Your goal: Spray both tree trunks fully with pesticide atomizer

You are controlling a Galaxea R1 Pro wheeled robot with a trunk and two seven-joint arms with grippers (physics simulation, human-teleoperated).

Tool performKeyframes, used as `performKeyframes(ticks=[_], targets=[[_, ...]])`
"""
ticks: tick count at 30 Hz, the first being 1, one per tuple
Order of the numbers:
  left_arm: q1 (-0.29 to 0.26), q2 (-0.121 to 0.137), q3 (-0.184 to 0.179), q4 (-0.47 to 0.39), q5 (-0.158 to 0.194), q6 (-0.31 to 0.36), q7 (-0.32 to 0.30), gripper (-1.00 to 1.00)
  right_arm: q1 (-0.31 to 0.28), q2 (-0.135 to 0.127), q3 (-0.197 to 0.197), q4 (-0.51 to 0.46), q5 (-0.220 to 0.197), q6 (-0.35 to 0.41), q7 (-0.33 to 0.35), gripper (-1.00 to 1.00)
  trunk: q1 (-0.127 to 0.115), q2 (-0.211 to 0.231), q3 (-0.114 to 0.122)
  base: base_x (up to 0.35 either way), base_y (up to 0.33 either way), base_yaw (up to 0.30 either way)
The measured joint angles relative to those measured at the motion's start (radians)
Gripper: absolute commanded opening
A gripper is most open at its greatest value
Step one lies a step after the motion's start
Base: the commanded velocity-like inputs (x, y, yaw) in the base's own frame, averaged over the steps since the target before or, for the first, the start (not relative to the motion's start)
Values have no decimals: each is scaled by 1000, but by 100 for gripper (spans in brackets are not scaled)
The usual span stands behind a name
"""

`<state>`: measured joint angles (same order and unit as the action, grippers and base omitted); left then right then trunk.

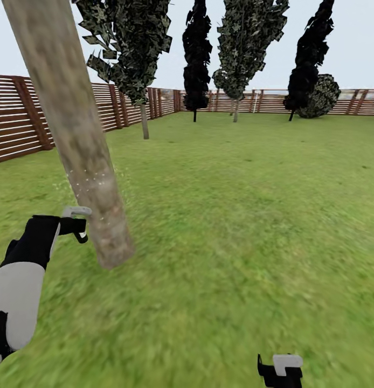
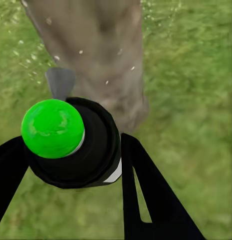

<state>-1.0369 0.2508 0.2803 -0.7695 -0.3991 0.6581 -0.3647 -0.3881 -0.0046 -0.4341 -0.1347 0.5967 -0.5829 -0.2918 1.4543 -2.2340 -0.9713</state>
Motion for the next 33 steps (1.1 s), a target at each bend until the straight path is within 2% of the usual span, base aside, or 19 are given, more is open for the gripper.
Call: performKeyframes(ticks=[2,4,6,9,14,22,27,28,31,33], targets=[[1,11,6,13,-8,0,1,-100,0,0,0,1,0,0,0,100,0,0,0,295,-117,5],[35,23,7,20,-13,-1,2,-100,0,0,0,1,0,0,0,100,0,0,0,279,-22,1],[63,19,4,21,-6,-1,2,-100,0,0,0,1,0,0,0,100,0,0,0,95,-5,0],[70,7,4,22,2,-1,3,-100,0,0,0,1,0,0,0,100,0,0,0,16,-1,124],[118,19,21,20,-8,-7,4,-100,0,0,0,1,0,0,0,100,0,0,0,113,0,186],[123,8,25,10,-4,-12,6,-100,0,-1,0,1,0,0,0,100,0,0,0,315,-33,6],[139,11,32,12,-6,-14,6,-100,0,1,0,1,0,0,0,100,0,0,0,34,-147,0],[143,14,39,11,-8,-15,6,-100,0,1,1,1,0,0,0,100,0,0,0,-3,-14,0],[165,54,102,9,-16,-20,16,-100,0,1,1,1,0,0,0,100,0,0,0,-1,-4,64],[169,66,135,8,-10,-20,21,-100,0,2,1,1,0,0,0,100,0,0,0,0,-1,240]])
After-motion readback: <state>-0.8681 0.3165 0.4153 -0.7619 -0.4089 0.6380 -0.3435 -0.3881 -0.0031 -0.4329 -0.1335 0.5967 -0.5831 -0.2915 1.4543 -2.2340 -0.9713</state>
